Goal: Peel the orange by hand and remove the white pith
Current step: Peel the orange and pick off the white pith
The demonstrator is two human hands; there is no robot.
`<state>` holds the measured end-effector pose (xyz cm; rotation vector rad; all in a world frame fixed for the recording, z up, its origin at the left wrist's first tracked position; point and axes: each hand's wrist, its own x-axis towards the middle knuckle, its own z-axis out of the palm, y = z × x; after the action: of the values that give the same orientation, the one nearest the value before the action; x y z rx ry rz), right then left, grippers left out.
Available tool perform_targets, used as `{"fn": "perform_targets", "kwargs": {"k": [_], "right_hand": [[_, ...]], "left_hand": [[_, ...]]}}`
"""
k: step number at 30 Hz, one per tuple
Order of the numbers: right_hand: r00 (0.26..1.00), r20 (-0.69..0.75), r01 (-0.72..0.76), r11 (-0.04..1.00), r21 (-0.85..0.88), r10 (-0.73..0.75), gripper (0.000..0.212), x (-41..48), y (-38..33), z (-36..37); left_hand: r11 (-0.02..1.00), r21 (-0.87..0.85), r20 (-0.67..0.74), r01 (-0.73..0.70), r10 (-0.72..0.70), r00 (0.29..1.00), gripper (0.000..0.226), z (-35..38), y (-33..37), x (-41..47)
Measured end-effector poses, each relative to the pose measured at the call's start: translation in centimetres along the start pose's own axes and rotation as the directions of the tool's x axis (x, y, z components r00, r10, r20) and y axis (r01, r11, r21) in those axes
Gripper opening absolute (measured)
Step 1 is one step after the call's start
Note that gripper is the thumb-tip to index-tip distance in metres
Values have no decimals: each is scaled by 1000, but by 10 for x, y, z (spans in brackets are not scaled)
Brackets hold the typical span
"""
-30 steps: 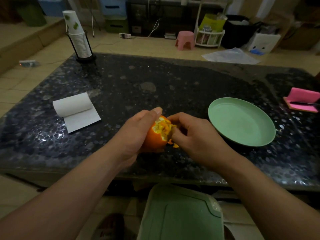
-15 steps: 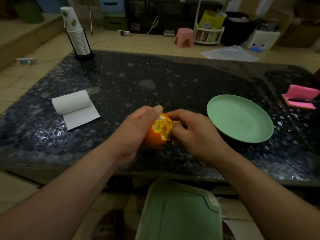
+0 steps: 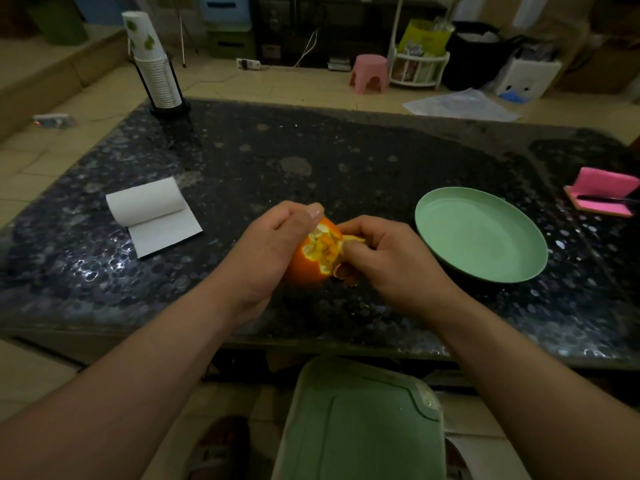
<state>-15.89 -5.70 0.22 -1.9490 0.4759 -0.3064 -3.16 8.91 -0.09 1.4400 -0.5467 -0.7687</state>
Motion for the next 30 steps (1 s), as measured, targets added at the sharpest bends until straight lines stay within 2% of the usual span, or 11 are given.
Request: {"fn": "perform_targets", "kwargs": {"k": [2,5,8,12,16,19,21,23,25,28,30], "right_hand": [[999,39,-31,1000,-3,31,14,0,-1,-2],[993,89,-74,996,-41,77,11,-1,-2,-5],[996,53,-71,997,-41,74,12,-1,-3,-4],[995,26,-104,972,210,100,13,2,0,0],[986,65,-168,876,453,155,16,3,-1,0],[988,-18,-136,921,365,153,19,-1,-3,1],[991,-66,-97,963,250,117,19,-3,-6,1],[992,-61,-87,961,262,107,18,-3,-9,1],[991,-18,-115,893,436,136,16,-3,-12,3],[976,71,-194,676,711,205,19,0,-14,4],[965,67,-197,530,825,253,21,4,-9,-5]], "left_hand": [[1000,18,4,-11,11,1000,32,-1,-1,1],[989,141,4,-51,51,999,26,0,-1,3],[985,160,19,-58,56,998,27,1,0,3],[1000,-26,7,-3,3,1000,39,1,7,0],[935,-265,34,235,-235,971,62,4,18,-2],[914,-218,55,343,-340,939,74,0,19,0],[908,-200,69,368,-362,930,71,0,18,-1],[900,-257,49,353,-353,934,67,0,18,-1],[858,-366,45,360,-370,928,63,2,17,-1],[727,-545,154,417,-403,902,64,-2,15,-1],[627,-659,206,416,-381,901,70,-12,14,0]]}}
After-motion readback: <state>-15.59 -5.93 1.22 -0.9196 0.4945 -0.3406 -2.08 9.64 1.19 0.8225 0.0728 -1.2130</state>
